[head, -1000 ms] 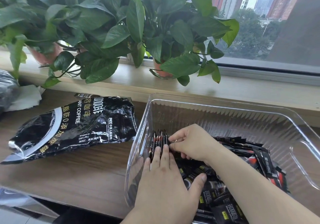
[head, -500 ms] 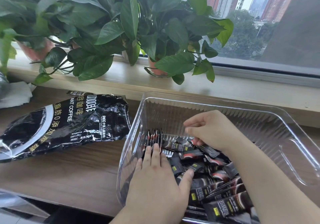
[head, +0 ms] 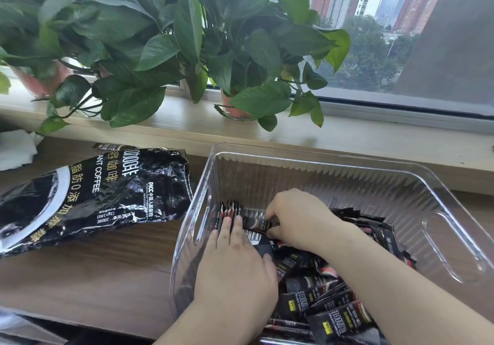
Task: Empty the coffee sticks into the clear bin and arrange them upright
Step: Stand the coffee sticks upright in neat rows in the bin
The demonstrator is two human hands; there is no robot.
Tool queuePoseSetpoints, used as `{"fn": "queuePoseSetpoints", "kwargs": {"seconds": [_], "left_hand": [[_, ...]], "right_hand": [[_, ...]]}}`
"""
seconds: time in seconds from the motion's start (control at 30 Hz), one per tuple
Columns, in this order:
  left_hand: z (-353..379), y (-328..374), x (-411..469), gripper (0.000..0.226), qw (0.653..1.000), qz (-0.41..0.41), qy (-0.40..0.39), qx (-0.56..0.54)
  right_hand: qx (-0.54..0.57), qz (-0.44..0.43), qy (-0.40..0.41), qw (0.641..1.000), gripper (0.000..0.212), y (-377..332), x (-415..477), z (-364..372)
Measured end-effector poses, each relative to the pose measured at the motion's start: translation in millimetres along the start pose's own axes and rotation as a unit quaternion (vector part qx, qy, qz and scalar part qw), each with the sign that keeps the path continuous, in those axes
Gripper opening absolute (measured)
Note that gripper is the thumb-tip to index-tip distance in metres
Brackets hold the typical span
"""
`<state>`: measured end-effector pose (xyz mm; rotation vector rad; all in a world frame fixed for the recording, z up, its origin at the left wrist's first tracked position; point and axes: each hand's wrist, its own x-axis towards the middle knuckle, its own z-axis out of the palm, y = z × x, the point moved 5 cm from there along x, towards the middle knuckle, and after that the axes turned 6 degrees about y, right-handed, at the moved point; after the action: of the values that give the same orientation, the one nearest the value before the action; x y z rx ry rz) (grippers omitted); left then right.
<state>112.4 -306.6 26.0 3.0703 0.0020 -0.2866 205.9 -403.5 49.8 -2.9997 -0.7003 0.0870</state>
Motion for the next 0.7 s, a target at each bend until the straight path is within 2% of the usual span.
{"fn": "queuePoseSetpoints", "kwargs": {"seconds": [0.23,0.3,0.4,0.47,0.53,0.63,0.7], "left_hand": [[-1.9,-1.5,-3.3,0.076,1.000,-0.002,0.000,-0.004],[-1.4,-1.4,-3.5,0.082,1.000,-0.003,-0.004,-0.015],[0.1,-2.7,-3.4,0.087,0.999,-0.009,-0.013,-0.048],[1.2,-4.4,-3.7,0.087,0.997,-0.013,-0.013,-0.072],[2.0,-5.3,-4.1,0.088,0.996,-0.015,-0.007,-0.091],[3.8,-6.3,-3.1,0.088,0.993,-0.018,0.005,-0.121],[4.6,-7.1,-1.6,0.086,0.990,-0.021,0.017,-0.139]], "right_hand": [[0.058,0.062,-0.031,0.996,0.019,12.5,-19.9,-12.0],[0.080,0.088,-0.008,0.993,0.026,16.8,-27.1,-22.6],[0.118,0.131,0.067,0.982,0.021,21.6,-34.3,-49.2],[0.158,0.153,0.076,0.973,0.023,19.4,-35.6,-64.1],[0.173,0.157,0.018,0.972,0.027,9.4,-32.6,-65.5],[0.193,0.179,-0.117,0.958,0.032,-11.5,-24.4,-40.1],[0.253,0.205,-0.131,0.936,0.031,-16.7,-14.3,-20.5]]}}
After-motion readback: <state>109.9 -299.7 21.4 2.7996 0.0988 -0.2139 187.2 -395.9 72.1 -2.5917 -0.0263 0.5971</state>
